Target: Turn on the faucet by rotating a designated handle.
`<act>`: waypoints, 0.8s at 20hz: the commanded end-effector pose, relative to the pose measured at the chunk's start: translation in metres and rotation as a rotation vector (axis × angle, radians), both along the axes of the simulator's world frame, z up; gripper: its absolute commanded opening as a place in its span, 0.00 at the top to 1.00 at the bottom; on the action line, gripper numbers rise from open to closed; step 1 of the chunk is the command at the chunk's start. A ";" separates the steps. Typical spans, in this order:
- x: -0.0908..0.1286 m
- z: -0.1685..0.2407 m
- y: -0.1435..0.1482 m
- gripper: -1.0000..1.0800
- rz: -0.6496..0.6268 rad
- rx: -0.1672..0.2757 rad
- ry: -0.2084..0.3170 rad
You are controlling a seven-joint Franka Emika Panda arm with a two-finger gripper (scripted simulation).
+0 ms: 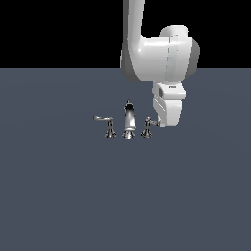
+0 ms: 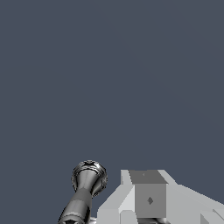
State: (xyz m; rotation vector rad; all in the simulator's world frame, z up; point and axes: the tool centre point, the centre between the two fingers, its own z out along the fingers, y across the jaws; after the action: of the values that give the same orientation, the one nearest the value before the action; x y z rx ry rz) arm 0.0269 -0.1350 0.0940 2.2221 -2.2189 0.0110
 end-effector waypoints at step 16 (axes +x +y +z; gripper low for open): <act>0.002 0.000 0.075 1.00 0.010 0.004 0.004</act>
State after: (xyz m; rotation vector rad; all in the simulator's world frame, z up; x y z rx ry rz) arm 0.0179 -0.1130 0.0942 2.1456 -2.2706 0.0165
